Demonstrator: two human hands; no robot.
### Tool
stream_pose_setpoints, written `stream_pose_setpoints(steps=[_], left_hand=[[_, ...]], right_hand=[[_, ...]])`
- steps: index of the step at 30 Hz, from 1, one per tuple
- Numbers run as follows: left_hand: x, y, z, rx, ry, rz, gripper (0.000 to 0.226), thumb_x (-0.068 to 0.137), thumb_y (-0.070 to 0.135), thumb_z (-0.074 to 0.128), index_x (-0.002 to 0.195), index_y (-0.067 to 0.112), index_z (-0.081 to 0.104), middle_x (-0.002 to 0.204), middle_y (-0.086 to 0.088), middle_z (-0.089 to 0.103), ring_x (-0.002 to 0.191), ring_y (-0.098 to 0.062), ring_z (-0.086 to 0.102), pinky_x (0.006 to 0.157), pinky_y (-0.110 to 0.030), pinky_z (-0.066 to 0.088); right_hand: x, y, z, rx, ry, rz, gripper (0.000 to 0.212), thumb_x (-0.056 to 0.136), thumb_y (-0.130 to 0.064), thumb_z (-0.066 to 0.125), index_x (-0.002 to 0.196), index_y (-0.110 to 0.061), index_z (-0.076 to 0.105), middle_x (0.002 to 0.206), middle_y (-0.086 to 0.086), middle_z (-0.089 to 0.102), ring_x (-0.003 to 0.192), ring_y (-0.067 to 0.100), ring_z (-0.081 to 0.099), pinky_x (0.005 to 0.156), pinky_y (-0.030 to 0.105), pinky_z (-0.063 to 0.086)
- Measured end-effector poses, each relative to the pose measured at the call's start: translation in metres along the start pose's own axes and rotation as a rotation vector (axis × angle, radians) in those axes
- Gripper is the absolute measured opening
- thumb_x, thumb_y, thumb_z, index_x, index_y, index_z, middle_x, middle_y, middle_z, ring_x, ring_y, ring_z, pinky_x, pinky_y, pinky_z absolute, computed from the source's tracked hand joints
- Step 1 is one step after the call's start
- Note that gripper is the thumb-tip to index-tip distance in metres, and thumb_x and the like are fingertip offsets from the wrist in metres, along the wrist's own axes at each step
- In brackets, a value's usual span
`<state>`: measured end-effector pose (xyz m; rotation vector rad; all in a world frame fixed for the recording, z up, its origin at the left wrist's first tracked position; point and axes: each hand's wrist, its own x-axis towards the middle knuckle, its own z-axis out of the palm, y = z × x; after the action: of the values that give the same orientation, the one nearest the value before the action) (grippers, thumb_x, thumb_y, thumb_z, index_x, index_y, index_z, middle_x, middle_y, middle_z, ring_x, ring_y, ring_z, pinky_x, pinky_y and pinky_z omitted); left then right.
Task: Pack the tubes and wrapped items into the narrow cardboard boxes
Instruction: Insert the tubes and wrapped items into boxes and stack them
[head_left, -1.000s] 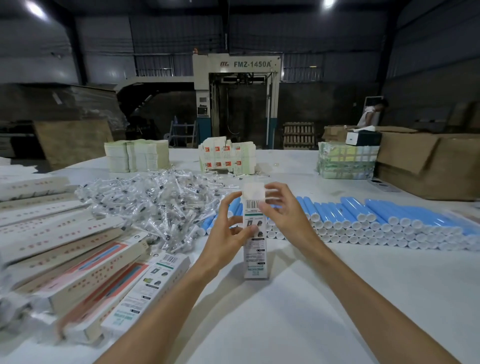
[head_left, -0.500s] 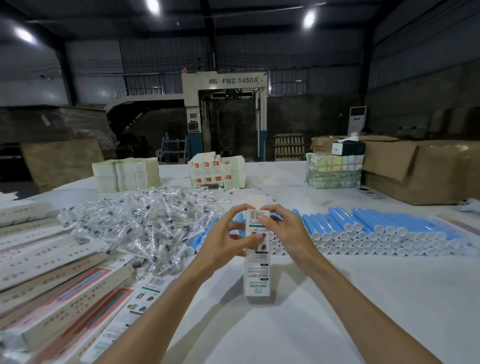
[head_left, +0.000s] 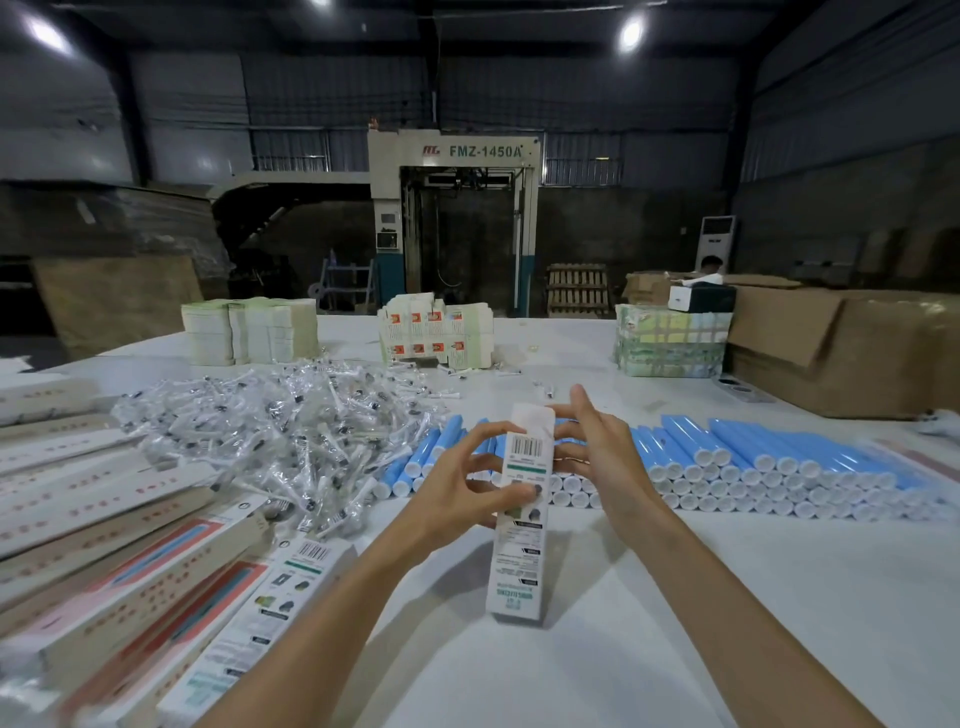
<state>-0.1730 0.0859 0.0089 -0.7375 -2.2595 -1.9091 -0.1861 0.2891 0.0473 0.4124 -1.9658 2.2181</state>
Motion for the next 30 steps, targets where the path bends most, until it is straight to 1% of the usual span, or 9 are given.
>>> stream_pose_setpoints(steps=[3,5,10,14,17,21,23,26,30], left_hand=[[0.001,0.002,0.003,-0.014,-0.044,-0.003,0.069,0.083,0.039,0.093,0.140,0.044,0.056,0.124,0.003,0.076,0.102,-0.030,0.080,0.074,-0.044,0.068],[0.001,0.002,0.005,-0.014,-0.051,-0.007,0.071,0.081,0.043,0.094,0.140,0.043,0.055,0.121,0.000,0.077,0.100,-0.031,0.081,0.073,-0.042,0.068],[-0.001,-0.001,0.004,-0.022,-0.021,-0.041,0.076,0.078,0.044,0.096,0.142,0.046,0.055,0.116,0.002,0.079,0.101,-0.029,0.081,0.071,-0.042,0.068],[-0.003,-0.004,0.006,-0.029,0.002,-0.057,0.079,0.076,0.044,0.098,0.143,0.049,0.056,0.114,-0.009,0.079,0.100,-0.031,0.081,0.072,-0.045,0.068],[-0.004,-0.006,0.006,-0.022,0.037,-0.051,0.077,0.079,0.040,0.096,0.143,0.049,0.055,0.115,-0.011,0.078,0.101,-0.028,0.080,0.073,-0.046,0.068],[-0.005,-0.002,0.005,0.001,0.043,-0.017,0.074,0.084,0.037,0.093,0.144,0.050,0.053,0.114,0.016,0.077,0.103,-0.007,0.077,0.071,-0.037,0.067],[-0.006,0.001,0.007,-0.003,0.028,-0.011,0.075,0.083,0.036,0.094,0.144,0.048,0.053,0.116,0.022,0.076,0.103,-0.013,0.079,0.071,-0.037,0.067],[-0.005,0.001,0.008,-0.006,0.030,0.005,0.076,0.082,0.035,0.095,0.144,0.046,0.052,0.113,0.007,0.079,0.098,-0.027,0.081,0.071,-0.040,0.067],[-0.006,0.001,0.008,-0.004,0.051,0.010,0.076,0.084,0.032,0.094,0.142,0.044,0.047,0.112,-0.001,0.080,0.092,-0.030,0.082,0.069,-0.040,0.067]], right_hand=[[0.000,-0.002,-0.003,-0.010,0.014,0.014,0.040,0.106,-0.043,0.057,0.104,-0.008,0.077,0.090,0.015,0.080,0.079,0.028,0.078,0.062,0.026,0.059],[0.001,-0.002,-0.005,-0.083,0.010,-0.070,0.028,0.104,-0.032,0.064,0.100,-0.008,0.078,0.087,0.011,0.080,0.082,0.029,0.078,0.065,0.028,0.061],[0.006,0.000,-0.014,-0.283,-0.061,-0.264,0.011,0.100,-0.013,0.069,0.105,-0.011,0.079,0.090,0.005,0.080,0.085,0.028,0.078,0.075,0.044,0.065],[0.000,-0.001,-0.023,-0.341,-0.161,-0.332,0.023,0.099,-0.011,0.070,0.105,-0.031,0.079,0.095,-0.006,0.081,0.084,0.015,0.079,0.071,0.025,0.062],[-0.001,0.001,-0.024,-0.422,-0.192,-0.346,0.028,0.102,-0.005,0.064,0.114,-0.025,0.078,0.101,-0.006,0.081,0.090,0.012,0.078,0.077,0.025,0.063],[0.000,0.001,-0.016,-0.297,-0.165,-0.270,0.026,0.108,-0.026,0.058,0.110,-0.014,0.081,0.100,0.004,0.081,0.095,0.023,0.078,0.084,0.038,0.064],[0.000,-0.003,-0.012,-0.191,-0.110,-0.213,0.033,0.105,-0.037,0.062,0.099,-0.013,0.083,0.094,0.009,0.081,0.091,0.029,0.078,0.080,0.039,0.065],[0.001,-0.006,-0.011,-0.124,-0.078,-0.159,0.025,0.100,-0.032,0.071,0.089,-0.013,0.083,0.089,0.012,0.080,0.087,0.030,0.078,0.075,0.033,0.064],[0.002,-0.003,-0.009,-0.115,-0.108,-0.110,0.014,0.095,-0.024,0.077,0.092,-0.011,0.082,0.093,0.012,0.080,0.090,0.031,0.078,0.084,0.039,0.065]])
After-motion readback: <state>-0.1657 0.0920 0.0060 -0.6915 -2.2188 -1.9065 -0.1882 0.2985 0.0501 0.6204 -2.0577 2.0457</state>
